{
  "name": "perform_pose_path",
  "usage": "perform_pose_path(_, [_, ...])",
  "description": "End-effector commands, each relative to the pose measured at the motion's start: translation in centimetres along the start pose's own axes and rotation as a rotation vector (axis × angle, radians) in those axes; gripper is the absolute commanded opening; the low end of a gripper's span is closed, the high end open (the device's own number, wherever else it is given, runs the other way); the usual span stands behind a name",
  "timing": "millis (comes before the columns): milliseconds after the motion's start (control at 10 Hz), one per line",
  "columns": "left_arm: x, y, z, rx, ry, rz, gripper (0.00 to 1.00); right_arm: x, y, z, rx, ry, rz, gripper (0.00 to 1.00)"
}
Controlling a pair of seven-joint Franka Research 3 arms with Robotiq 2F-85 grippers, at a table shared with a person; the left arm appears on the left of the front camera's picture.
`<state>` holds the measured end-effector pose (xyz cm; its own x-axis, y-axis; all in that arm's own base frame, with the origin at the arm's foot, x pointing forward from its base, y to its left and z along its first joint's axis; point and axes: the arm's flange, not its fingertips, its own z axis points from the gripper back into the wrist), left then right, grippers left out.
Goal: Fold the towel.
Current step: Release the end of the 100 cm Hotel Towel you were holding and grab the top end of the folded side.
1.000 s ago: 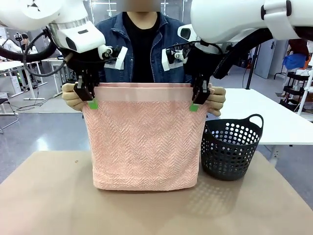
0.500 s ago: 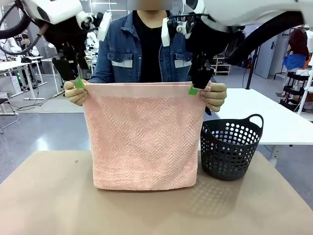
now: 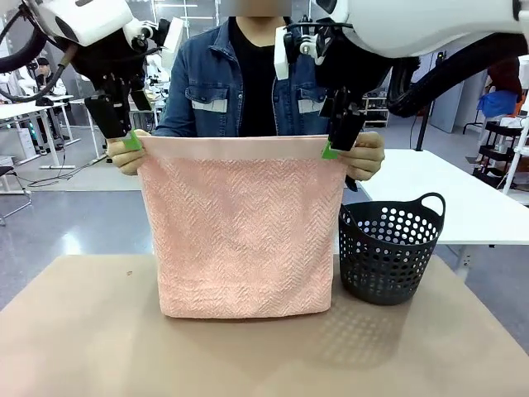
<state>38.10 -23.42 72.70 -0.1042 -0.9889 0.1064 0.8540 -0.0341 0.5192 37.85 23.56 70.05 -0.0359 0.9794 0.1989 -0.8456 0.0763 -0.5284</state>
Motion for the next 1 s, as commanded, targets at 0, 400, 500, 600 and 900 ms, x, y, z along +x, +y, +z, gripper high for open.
perform_pose_path(0, [0.6,1.2,-0.4,-0.006,-0.039,-0.023,1.0,0.5,-1.2,-0.6,-0.01,0.017,0.028,1.0])
perform_pose_path(400, [1.6,4.5,-3.4,-0.088,-0.022,-0.02,1.0,1.2,-4.5,-3.5,0.06,0.038,0.025,1.0])
perform_pose_path(500, [1.6,5.1,-4.2,-0.128,-0.021,-0.006,1.0,1.2,-5.0,-4.3,0.079,0.043,0.02,1.0])
perform_pose_path(600, [1.7,5.6,-5.1,-0.152,-0.009,0.003,1.0,1.3,-5.2,-5.2,0.096,0.053,0.013,1.0])
perform_pose_path(900, [1.1,5.9,-6.7,-0.206,0.018,0.022,0.55,1.3,-5.2,-6.6,0.137,0.068,-0.004,0.91])
